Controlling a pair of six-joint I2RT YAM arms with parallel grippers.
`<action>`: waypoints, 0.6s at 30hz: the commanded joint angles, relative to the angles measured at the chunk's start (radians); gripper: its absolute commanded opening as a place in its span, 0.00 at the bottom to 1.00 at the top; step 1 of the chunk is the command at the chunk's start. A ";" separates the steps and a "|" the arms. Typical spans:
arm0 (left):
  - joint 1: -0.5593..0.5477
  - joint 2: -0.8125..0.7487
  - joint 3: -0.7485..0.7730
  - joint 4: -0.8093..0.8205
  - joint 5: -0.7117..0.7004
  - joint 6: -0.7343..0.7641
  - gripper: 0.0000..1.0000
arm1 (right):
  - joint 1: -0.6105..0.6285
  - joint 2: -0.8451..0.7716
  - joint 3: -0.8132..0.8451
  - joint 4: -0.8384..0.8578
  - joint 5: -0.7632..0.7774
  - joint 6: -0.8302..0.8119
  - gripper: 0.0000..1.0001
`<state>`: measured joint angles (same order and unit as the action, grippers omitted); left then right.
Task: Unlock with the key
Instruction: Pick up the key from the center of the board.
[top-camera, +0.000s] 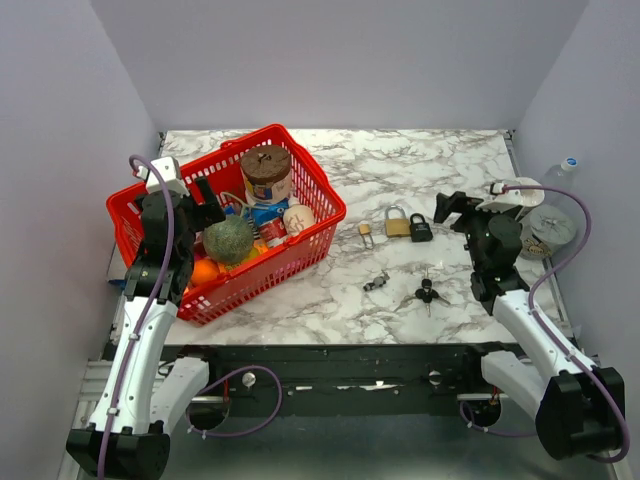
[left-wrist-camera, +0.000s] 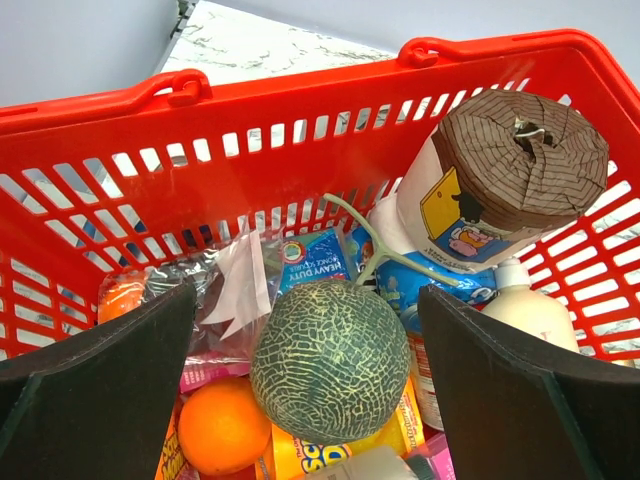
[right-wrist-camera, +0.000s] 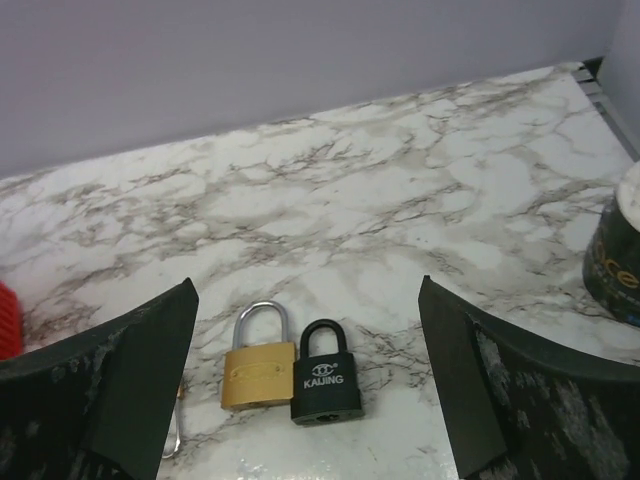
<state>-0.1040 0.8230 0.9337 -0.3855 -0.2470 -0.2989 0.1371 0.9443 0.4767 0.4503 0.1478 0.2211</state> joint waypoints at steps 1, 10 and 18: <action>0.006 -0.015 -0.012 0.014 -0.029 0.001 0.99 | -0.002 0.004 -0.024 -0.025 -0.139 0.058 1.00; 0.006 -0.051 -0.027 0.076 0.096 -0.011 0.99 | -0.002 -0.022 0.071 -0.295 -0.329 0.136 0.96; -0.019 0.057 0.163 0.020 0.232 -0.029 0.96 | 0.013 -0.102 0.065 -0.553 -0.310 0.190 0.89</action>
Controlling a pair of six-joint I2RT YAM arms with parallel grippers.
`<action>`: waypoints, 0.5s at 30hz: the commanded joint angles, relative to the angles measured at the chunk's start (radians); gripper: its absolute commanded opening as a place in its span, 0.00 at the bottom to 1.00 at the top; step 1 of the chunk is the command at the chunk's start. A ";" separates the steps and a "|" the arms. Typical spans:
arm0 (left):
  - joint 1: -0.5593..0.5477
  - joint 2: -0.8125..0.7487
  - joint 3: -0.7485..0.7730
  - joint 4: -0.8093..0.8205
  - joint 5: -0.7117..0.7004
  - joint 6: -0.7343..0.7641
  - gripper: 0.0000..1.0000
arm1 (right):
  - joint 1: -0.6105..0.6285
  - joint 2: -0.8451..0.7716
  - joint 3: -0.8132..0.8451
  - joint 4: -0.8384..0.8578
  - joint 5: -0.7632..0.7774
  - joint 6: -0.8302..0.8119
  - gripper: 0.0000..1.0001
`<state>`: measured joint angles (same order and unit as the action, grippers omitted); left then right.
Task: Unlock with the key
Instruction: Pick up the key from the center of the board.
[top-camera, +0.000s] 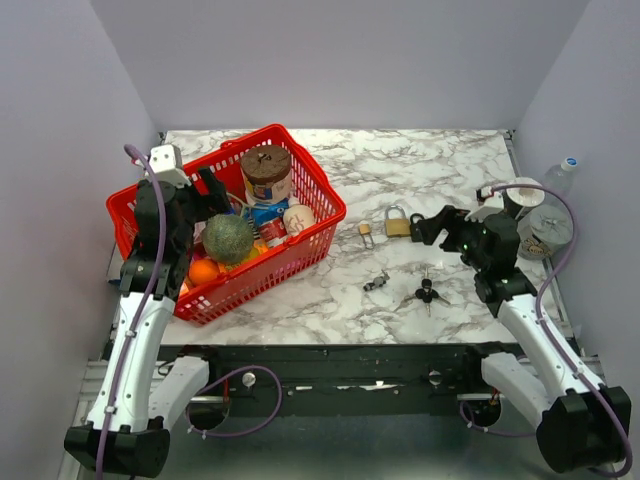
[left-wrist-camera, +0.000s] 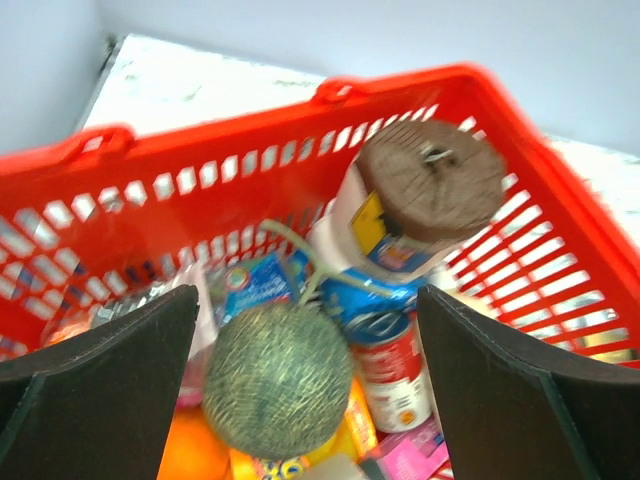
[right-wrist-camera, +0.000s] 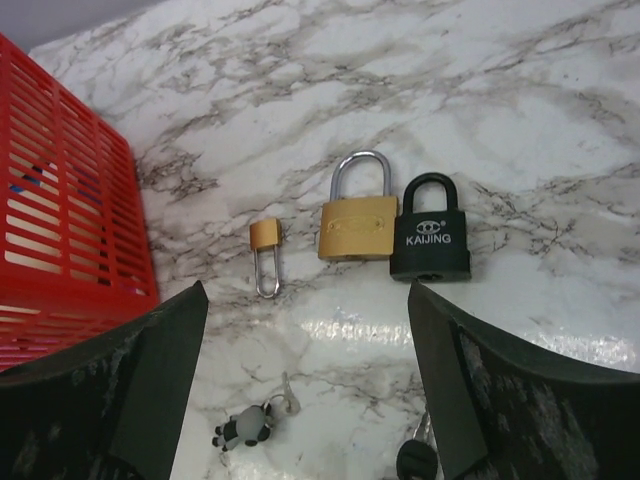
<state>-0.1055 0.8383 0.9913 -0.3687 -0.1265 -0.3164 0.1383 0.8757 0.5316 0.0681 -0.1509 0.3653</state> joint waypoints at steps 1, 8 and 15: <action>-0.028 0.054 0.153 -0.001 0.120 -0.016 0.95 | 0.014 -0.043 0.005 -0.177 -0.009 0.064 0.88; -0.278 0.168 0.369 -0.039 0.071 0.031 0.92 | 0.179 0.015 0.021 -0.228 0.009 0.133 0.85; -0.338 0.194 0.133 0.101 0.120 0.040 0.92 | 0.253 0.218 0.076 -0.251 -0.079 0.142 0.81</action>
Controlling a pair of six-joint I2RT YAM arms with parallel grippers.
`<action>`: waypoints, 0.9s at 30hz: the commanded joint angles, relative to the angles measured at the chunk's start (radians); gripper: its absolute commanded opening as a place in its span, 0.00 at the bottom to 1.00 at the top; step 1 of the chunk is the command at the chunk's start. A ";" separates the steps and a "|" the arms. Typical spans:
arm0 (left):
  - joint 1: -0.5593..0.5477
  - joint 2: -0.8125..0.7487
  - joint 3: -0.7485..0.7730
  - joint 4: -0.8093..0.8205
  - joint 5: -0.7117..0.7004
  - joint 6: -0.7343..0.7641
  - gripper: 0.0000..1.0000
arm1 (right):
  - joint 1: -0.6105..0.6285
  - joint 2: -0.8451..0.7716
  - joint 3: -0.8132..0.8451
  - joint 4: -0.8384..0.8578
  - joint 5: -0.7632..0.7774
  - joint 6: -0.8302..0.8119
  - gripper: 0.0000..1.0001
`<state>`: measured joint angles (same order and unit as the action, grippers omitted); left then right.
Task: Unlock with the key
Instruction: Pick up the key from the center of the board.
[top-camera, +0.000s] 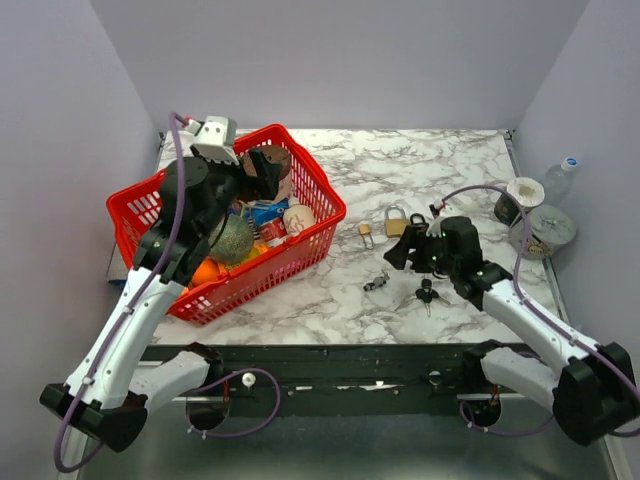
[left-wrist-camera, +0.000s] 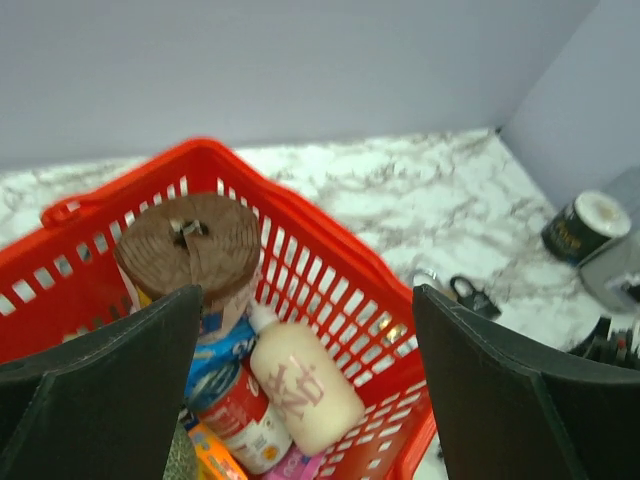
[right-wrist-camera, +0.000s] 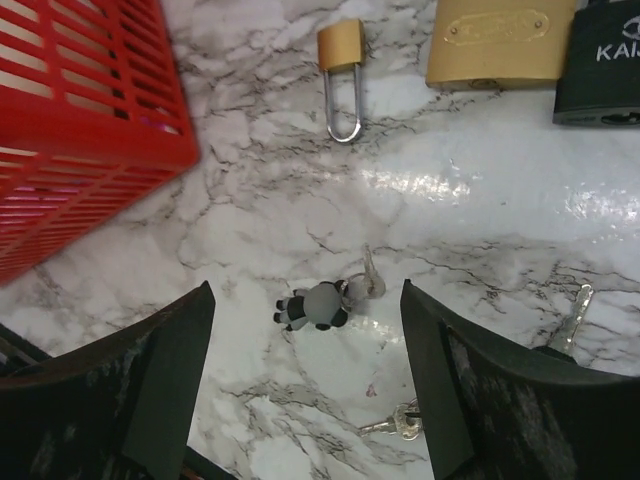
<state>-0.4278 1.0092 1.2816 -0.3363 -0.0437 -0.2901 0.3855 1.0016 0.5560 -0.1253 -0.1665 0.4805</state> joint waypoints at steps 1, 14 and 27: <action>-0.038 0.028 -0.181 0.088 0.042 0.006 0.91 | 0.006 0.113 0.064 -0.063 -0.079 0.042 0.78; -0.150 0.039 -0.246 0.117 -0.030 0.029 0.91 | 0.148 0.259 0.021 -0.051 -0.058 0.214 0.73; -0.150 -0.052 -0.286 0.149 -0.119 0.068 0.91 | 0.159 0.337 -0.019 0.047 0.002 0.291 0.70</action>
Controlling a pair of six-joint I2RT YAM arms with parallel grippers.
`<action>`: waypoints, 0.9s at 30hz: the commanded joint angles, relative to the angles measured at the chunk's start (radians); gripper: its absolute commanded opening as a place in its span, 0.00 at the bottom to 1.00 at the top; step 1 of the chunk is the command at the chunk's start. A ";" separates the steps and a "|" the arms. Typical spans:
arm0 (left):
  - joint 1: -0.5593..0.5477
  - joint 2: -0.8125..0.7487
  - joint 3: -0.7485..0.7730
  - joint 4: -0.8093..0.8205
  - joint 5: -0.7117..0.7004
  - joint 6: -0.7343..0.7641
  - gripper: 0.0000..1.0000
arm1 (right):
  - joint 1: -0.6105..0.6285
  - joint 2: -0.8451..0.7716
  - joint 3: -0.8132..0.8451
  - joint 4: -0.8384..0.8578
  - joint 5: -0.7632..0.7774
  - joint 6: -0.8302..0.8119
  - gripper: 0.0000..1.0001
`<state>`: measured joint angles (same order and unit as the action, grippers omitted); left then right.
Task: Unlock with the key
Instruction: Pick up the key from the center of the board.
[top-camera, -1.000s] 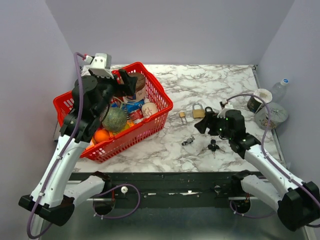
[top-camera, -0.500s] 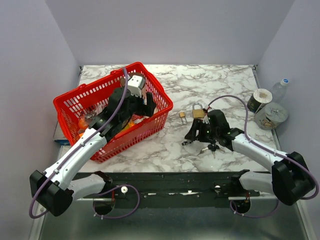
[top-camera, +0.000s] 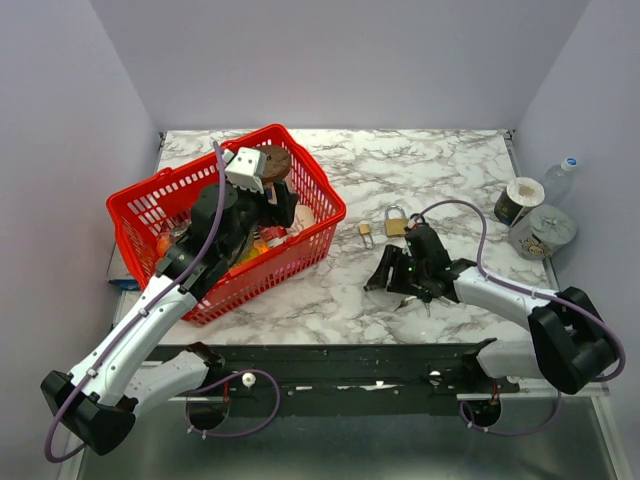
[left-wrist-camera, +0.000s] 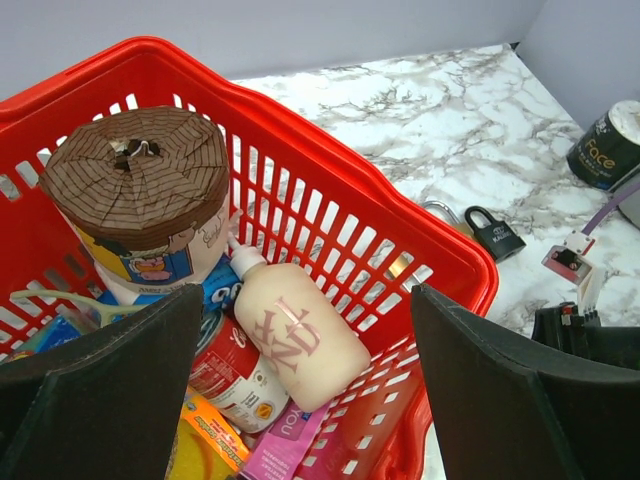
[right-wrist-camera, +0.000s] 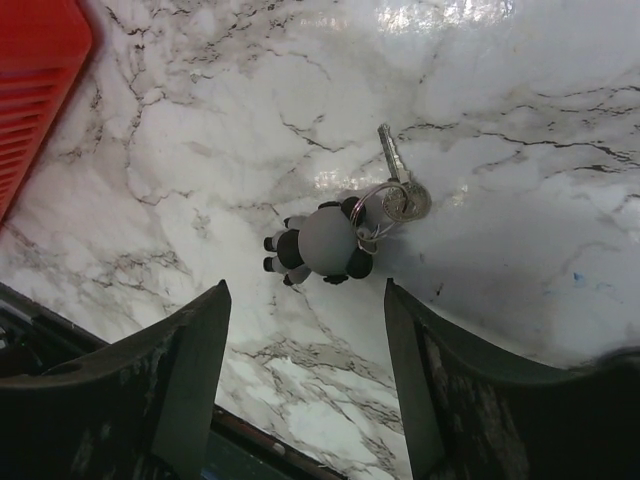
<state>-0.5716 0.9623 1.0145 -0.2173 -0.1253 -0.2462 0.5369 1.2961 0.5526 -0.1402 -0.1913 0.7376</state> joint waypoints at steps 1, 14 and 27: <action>-0.007 -0.005 -0.019 0.030 -0.037 0.022 0.92 | 0.006 0.060 -0.014 0.067 0.029 0.036 0.69; -0.005 -0.005 -0.019 0.029 -0.036 0.027 0.91 | 0.055 0.186 0.085 0.019 0.150 0.000 0.70; -0.005 -0.010 -0.019 0.029 -0.028 0.027 0.88 | 0.163 0.342 0.191 -0.119 0.340 -0.037 0.57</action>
<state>-0.5716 0.9649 1.0054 -0.2108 -0.1390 -0.2317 0.6811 1.5658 0.7723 -0.1352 0.0673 0.7242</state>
